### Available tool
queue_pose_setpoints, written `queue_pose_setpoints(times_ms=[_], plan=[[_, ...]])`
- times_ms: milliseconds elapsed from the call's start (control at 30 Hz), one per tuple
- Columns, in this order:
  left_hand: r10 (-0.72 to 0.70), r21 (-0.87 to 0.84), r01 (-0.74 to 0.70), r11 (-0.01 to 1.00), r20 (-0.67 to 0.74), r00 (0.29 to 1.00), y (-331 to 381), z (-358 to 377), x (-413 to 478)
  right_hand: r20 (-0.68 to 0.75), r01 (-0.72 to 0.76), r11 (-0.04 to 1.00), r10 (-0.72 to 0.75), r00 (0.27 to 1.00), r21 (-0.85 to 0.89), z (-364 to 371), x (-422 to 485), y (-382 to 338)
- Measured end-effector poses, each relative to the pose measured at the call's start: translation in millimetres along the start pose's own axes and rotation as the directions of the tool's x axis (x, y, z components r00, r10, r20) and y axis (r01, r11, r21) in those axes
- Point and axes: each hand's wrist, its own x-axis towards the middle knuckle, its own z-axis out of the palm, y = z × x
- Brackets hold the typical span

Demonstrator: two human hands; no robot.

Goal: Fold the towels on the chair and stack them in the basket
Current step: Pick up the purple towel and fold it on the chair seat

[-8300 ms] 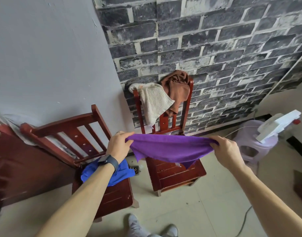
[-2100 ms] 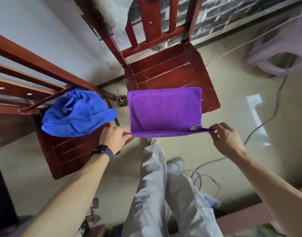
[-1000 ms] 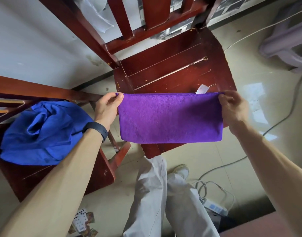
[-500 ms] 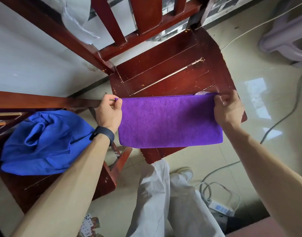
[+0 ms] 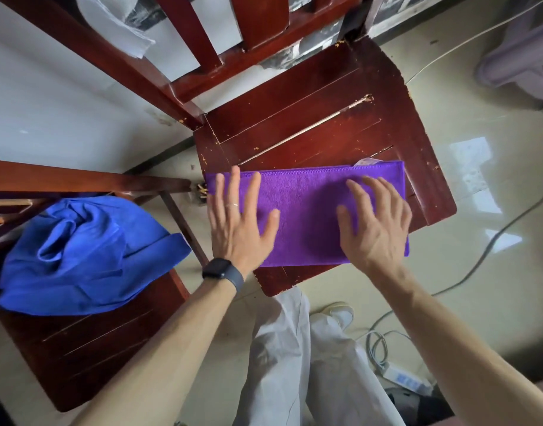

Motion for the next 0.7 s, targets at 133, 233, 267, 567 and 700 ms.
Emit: queue_pose_setpoints(times_ms=[133,233,267,567,700], plan=[[-0.066,0.111,0.047,0.993,0.172,0.983,-3,26,-9,0.195,0.046,0.987,-0.016,0.981,-0.151,15,10,28],[-0.031,0.158,0.006,0.987,0.161,0.986,-9,31,-2,0.193,0.112,0.981,-0.081,0.978,-0.158,19,18,46],[-0.016,0.171,-0.01,0.985,0.152,0.988,-9,30,1,0.186,0.109,0.981,-0.079,0.979,-0.158,20,19,45],[0.481,0.274,-0.548,0.791,0.274,0.832,39,-13,124,0.173,-0.343,0.928,0.365,0.915,-0.145,-16,-64,28],[0.561,0.285,-0.645,0.709,0.327,0.761,94,-12,144,0.275,-0.441,0.895,0.408,0.87,0.068,-17,-94,1]])
